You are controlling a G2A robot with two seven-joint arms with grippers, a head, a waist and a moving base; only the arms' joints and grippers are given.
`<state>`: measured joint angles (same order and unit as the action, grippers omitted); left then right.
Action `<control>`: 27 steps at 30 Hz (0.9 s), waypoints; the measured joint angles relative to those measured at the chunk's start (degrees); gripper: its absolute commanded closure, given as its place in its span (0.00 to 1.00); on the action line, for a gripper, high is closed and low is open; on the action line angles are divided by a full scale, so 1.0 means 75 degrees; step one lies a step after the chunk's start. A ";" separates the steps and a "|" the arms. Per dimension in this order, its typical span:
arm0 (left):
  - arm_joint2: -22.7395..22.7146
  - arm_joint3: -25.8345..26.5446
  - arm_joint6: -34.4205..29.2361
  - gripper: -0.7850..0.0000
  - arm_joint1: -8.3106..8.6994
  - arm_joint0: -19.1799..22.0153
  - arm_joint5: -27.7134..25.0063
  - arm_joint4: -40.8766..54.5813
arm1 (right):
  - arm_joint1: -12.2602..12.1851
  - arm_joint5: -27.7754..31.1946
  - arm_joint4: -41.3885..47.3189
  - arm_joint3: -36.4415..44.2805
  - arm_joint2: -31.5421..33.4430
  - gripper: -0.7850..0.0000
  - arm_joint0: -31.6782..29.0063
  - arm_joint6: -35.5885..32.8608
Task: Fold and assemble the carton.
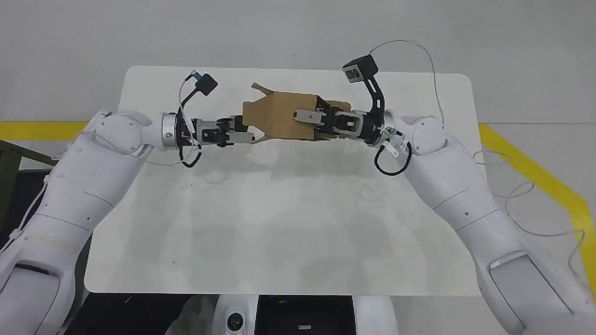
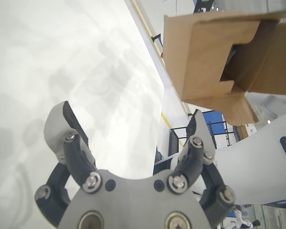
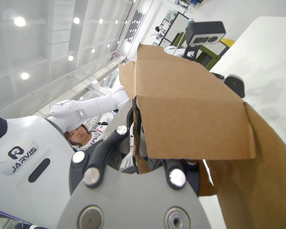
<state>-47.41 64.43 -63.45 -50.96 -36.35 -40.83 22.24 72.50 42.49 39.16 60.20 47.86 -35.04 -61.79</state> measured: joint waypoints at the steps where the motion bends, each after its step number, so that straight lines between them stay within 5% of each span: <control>1: 0.0026 0.0067 0.0000 0.00 0.0002 -0.0030 0.0000 -0.0044 | 0.0004 0.0026 -0.0003 -0.0028 0.0018 1.00 -0.0005 0.0026; 27: 0.0043 0.0436 -0.0100 0.00 0.0093 0.0021 0.0100 0.0334 | 0.0275 -0.0156 -0.0646 -0.0244 -0.0237 1.00 0.0164 -0.0156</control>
<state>-47.09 67.70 -64.20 -50.26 -36.19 -40.08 24.75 74.56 41.32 34.32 58.37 46.08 -33.81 -62.96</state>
